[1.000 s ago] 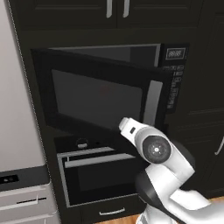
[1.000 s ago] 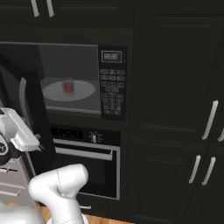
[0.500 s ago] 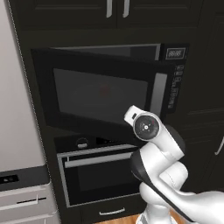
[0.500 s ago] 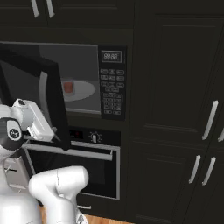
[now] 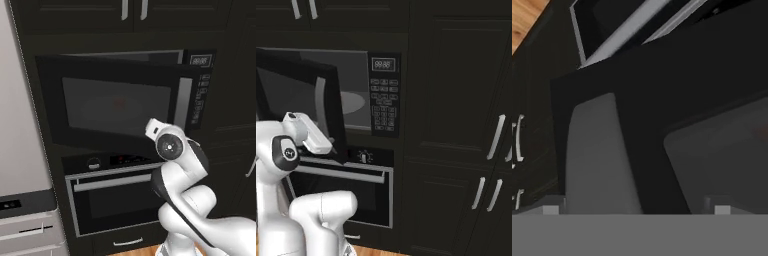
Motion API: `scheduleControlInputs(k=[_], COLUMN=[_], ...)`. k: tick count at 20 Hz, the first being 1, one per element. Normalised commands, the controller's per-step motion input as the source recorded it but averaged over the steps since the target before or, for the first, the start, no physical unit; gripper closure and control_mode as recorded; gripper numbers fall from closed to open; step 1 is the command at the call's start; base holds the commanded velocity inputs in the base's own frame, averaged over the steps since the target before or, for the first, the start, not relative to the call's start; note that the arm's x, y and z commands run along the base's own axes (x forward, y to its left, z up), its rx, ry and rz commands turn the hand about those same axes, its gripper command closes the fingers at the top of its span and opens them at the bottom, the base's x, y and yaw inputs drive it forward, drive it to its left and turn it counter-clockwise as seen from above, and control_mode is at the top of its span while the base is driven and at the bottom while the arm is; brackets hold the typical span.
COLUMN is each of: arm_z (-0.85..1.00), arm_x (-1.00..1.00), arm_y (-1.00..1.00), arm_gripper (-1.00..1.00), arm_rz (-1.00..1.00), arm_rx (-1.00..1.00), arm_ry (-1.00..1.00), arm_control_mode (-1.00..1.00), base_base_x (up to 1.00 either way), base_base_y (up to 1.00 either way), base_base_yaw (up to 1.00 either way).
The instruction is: Place the microwavable item in the microwave. Then, close the microwave door and press the start button.
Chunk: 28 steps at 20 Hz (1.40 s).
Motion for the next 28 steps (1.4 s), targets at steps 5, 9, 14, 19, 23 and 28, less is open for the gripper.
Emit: scheduleControlInputs(k=[5, 9, 14, 19, 23, 28], arm_z=[0.0, 0.0, 0.0, 0.0, 0.07, 0.18], arm_x=[0.79, 0.23, 0.21, 0.4, 0.29, 0.23], arm_y=[0.83, 0.2, 0.0, 0.0, 0.02, 0.11], arm_gripper=[-1.0, -1.0, -1.0, -1.0, -1.0, -1.0], arm_rz=[-0.29, -0.34, -0.39, -0.47, -0.47, -0.48], arm_rx=[0.0, 0.0, 0.0, 0.0, 0.0, 0.0], arm_ry=[0.02, 0.09, 0.15, 0.21, 0.19, 0.17], arm_control_mode=[-1.0, -1.0, -1.0, -1.0, -1.0, -1.0], base_base_x=[0.0, 0.0, 0.0, 0.0, 0.0, 0.0], base_base_y=[0.0, 0.0, 0.0, 0.0, 0.0, 0.0], base_base_yaw=[0.0, 0.0, 0.0, 0.0, 0.0, 0.0])
